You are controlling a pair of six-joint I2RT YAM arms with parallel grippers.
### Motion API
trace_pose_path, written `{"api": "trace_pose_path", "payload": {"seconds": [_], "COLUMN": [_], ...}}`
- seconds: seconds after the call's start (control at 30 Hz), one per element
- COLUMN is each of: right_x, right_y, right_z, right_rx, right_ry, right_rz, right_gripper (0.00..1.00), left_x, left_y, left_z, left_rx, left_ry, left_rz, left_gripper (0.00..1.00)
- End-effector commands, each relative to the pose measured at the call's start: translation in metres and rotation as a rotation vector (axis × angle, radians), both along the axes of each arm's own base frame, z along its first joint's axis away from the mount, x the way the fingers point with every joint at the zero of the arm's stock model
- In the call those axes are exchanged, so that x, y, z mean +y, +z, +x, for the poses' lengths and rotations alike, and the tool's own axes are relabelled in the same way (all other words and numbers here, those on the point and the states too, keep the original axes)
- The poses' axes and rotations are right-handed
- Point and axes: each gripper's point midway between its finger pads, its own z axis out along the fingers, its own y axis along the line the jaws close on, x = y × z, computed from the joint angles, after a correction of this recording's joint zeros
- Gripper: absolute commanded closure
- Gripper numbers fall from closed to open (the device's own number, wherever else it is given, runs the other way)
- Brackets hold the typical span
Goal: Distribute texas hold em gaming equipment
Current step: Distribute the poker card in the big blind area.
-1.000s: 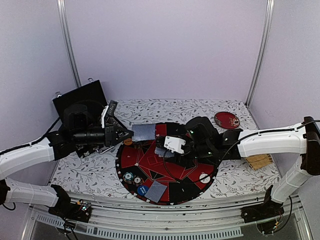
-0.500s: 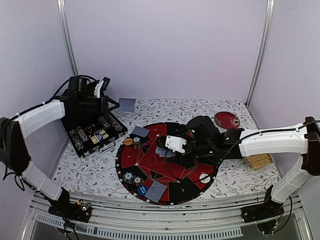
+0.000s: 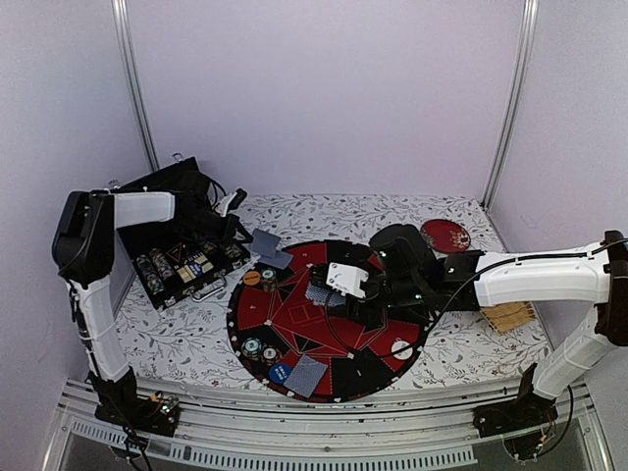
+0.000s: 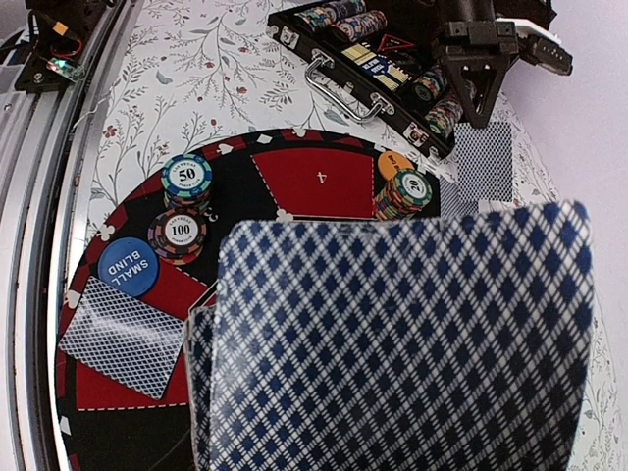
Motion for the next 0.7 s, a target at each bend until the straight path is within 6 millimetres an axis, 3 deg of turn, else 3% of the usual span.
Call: {"api": "trace_pose_path", "payload": {"seconds": [0.0,0.27,0.47,0.67], "right_x": [-0.002,-0.003,-0.003,-0.001], "right_y": [0.006,0.003,0.000,-0.003], "right_z": [-0.004,-0.003,-0.004,-0.003], "right_rx": [0.014,0.022,0.026,0.029], "right_ry": [0.006,0.000,0.002,0.001], "right_rz": [0.022,0.016,0.012,0.007], "right_gripper": [0.48,0.48,0.48,0.48], "left_x": [-0.006,-0.012,0.000,-0.006], "left_y": [-0.014,-0.040,-0.071,-0.085], "left_z": [0.008,0.015,0.027,0.032], "left_rx": [0.015,0.072,0.089,0.067], "left_ry": [-0.048,-0.085,-0.046,-0.056], "left_rz": [-0.015,-0.012,0.124,0.199], "left_gripper": [1.00,1.00,1.00,1.00]}}
